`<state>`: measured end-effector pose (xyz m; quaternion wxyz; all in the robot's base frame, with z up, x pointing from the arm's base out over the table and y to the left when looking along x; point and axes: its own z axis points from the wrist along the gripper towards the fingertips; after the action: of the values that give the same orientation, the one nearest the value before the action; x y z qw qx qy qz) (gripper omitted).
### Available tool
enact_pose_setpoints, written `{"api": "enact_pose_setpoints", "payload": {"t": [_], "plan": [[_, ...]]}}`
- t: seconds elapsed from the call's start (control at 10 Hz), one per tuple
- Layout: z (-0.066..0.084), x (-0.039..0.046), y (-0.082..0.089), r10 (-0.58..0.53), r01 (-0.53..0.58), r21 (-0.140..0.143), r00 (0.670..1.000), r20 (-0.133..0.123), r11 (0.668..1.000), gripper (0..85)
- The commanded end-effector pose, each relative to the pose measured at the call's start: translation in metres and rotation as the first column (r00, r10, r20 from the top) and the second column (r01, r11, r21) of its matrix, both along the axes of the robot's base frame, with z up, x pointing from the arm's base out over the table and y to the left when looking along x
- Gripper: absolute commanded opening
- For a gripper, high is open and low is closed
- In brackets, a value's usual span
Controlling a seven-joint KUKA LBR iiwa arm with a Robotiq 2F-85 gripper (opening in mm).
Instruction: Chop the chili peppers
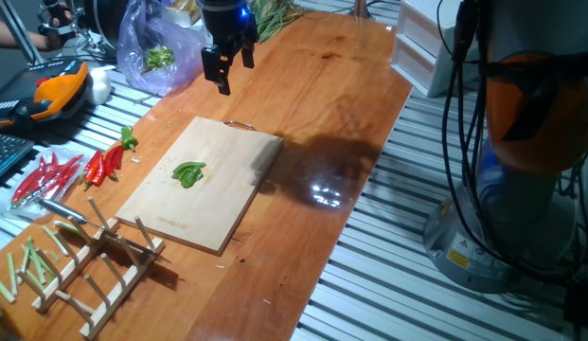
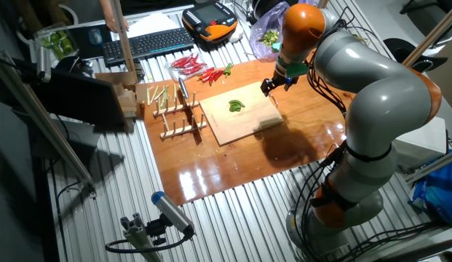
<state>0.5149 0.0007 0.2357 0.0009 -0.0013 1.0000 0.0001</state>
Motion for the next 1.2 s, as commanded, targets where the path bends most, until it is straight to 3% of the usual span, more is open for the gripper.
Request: {"api": "enact_pose_setpoints", "payload": {"t": [0.0, 1.1], "plan": [[0.0001, 0.0001, 0.0000, 0.107, -0.109, 0.005, 0.971, -0.214, 0.994, 0.0], [0.0002, 0.0001, -0.0001, 0.097, -0.098, 0.002, 0.973, -0.211, 0.995, 0.0]]}}
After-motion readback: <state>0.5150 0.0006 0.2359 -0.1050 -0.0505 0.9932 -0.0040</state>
